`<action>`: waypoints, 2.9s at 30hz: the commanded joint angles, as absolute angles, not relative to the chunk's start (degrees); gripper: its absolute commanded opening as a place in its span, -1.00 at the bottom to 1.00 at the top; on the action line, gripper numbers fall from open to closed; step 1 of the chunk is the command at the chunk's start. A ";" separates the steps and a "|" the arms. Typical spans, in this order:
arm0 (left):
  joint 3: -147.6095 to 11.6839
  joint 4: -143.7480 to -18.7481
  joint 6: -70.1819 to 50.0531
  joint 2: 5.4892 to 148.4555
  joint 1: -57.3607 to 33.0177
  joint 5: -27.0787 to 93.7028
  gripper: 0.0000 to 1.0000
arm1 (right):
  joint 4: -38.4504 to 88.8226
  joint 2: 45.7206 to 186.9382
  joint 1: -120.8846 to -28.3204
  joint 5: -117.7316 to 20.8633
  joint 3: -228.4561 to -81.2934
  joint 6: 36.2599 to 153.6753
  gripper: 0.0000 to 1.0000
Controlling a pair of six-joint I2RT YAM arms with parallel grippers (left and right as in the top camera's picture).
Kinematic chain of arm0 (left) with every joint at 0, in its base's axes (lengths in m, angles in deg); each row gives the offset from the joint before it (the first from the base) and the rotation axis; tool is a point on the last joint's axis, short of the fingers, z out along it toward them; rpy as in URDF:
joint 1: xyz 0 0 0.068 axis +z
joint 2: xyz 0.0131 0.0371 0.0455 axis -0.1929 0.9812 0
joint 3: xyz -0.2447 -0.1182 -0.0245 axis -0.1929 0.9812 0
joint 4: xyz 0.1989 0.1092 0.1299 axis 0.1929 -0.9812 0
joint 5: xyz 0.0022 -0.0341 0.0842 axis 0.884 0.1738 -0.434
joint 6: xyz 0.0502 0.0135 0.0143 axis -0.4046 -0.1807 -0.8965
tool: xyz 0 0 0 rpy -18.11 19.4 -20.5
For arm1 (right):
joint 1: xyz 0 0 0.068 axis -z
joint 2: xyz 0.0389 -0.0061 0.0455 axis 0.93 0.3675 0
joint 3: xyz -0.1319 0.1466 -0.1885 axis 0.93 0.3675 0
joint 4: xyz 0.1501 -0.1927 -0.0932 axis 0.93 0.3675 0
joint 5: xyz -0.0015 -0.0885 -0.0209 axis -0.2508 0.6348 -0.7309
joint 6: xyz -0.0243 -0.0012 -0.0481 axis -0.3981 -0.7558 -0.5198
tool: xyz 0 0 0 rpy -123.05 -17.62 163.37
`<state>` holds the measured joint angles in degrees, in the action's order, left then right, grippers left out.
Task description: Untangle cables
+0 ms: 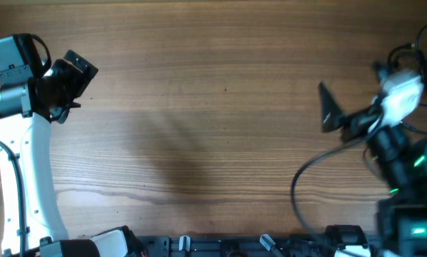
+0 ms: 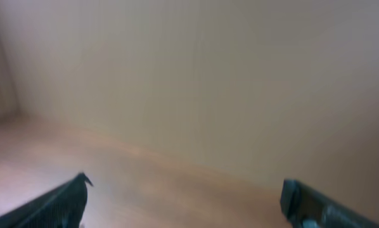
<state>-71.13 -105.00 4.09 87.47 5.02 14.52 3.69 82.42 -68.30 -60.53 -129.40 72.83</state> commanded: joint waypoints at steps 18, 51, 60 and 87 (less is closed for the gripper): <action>-71.66 -104.97 3.63 86.86 5.13 14.58 1.00 | -13.23 45.72 -69.98 -59.68 -81.27 72.06 0.99; -71.66 -104.97 3.65 83.17 5.13 14.58 1.00 | -9.21 45.98 -69.98 -60.34 -81.29 75.17 0.99; -60.97 -98.22 -0.09 59.37 -0.01 0.22 1.00 | -9.21 45.98 -69.98 -60.34 -81.29 75.12 0.99; 7.92 -45.04 -16.37 9.29 -15.22 -3.43 1.00 | -9.21 46.09 -69.98 -60.34 -81.29 75.17 1.00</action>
<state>5.65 -45.52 -15.58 10.49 -13.25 2.30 -8.92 46.55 -69.80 -60.25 -81.36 74.36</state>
